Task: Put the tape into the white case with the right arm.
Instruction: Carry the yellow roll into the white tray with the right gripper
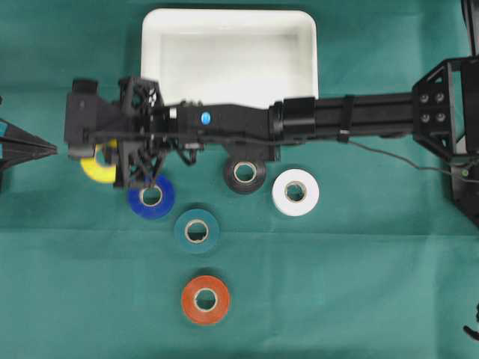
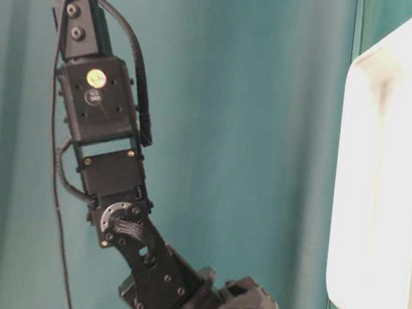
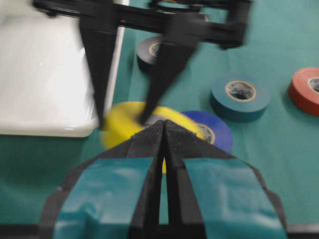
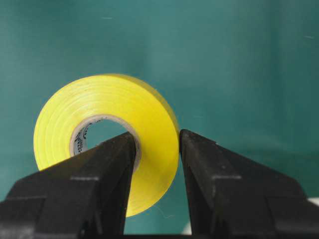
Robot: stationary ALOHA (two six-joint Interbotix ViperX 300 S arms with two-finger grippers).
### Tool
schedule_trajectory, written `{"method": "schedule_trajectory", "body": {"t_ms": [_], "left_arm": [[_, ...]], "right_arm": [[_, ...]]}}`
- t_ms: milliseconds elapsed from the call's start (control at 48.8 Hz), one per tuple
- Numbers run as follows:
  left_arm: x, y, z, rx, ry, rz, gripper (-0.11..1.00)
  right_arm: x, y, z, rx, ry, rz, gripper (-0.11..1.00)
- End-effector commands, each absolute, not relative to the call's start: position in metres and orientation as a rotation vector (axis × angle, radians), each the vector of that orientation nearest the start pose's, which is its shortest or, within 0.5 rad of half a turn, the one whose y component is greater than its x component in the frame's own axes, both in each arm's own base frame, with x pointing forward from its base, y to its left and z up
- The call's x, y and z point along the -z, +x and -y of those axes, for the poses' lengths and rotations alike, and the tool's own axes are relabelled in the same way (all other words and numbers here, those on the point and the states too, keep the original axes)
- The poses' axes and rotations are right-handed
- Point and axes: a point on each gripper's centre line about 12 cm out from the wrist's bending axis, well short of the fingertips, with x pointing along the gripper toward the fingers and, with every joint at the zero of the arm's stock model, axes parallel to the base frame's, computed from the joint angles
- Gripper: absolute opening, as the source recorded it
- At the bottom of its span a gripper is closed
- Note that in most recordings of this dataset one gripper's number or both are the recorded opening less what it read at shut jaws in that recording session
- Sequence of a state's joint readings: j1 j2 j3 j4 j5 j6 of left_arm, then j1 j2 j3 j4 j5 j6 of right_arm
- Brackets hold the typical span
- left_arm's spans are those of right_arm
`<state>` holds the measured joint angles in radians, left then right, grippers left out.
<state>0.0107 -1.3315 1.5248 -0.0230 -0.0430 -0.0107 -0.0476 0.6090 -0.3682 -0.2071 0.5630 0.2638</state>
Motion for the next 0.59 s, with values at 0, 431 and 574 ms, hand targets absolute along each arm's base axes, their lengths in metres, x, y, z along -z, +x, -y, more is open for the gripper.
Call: {"method": "schedule_trajectory", "body": {"t_ms": [0, 431, 574], "left_arm": [[-0.185, 0.135, -0.002, -0.016, -0.036, -0.139, 0.00], [-0.185, 0.135, -0.002, -0.017, -0.036, -0.139, 0.00], [-0.185, 0.135, -0.002, -0.016, -0.036, -0.141, 0.00]], "right_arm": [[-0.231, 0.590, 0.062, 0.216, 0.058, -0.693, 0.02], [-0.232, 0.582, 0.119, 0.310, 0.063, -0.679, 0.02], [-0.228, 0.576, 0.122, 0.323, 0.050, -0.714, 0.02]]}}
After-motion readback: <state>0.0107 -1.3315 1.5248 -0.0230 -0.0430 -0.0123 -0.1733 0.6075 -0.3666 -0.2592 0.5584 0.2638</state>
